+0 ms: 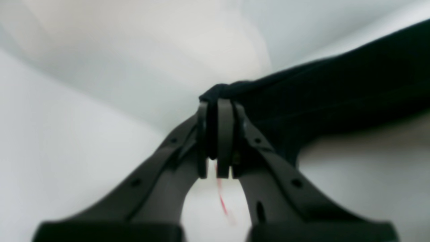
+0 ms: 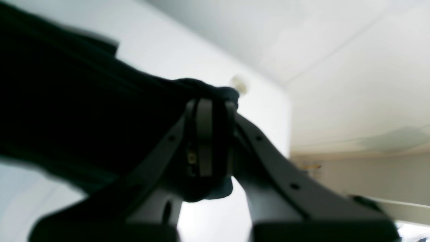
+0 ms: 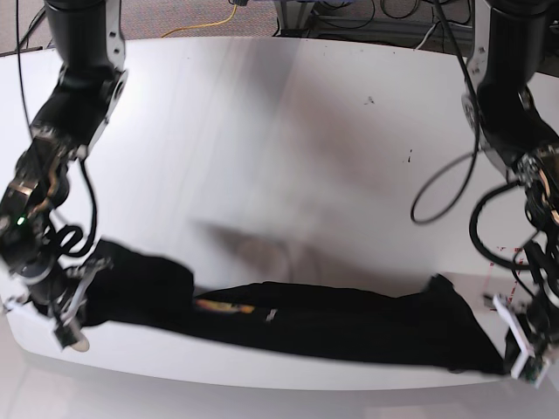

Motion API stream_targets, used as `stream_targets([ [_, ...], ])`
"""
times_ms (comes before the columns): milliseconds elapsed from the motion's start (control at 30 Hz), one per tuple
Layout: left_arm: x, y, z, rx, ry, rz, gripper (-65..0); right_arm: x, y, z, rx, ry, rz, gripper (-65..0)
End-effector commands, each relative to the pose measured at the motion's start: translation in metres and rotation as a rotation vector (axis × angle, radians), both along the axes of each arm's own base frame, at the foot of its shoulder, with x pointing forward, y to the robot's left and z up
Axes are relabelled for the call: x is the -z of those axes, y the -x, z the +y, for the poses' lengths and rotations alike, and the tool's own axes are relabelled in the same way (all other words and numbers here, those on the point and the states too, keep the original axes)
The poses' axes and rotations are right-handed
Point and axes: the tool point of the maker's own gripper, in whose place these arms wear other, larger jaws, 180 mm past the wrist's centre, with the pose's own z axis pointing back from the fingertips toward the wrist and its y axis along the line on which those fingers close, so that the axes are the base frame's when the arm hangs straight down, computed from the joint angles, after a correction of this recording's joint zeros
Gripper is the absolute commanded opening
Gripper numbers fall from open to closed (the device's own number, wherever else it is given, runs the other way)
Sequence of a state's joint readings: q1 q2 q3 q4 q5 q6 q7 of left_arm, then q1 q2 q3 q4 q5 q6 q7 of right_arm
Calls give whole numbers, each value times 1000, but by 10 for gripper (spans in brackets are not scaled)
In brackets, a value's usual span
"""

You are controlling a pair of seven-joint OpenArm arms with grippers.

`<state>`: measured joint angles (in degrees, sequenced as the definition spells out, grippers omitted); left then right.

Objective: Layout the t-shirt on the table in an organized manner, then fold the t-shirt properly
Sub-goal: 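Lift the shirt with both grippers and shake it out in the air, then lay the shirt flat on the table with both grippers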

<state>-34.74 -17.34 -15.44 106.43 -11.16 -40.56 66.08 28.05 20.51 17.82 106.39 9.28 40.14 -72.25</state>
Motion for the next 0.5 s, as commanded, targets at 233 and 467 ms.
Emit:
stream_targets([
  [233,72,42,27,-82,-2,144,-650,58,46,10,15,-15,110,-631],
  [467,145,87,44,-135,14,333,-650,110,79,22,7,-49,247,-631],
])
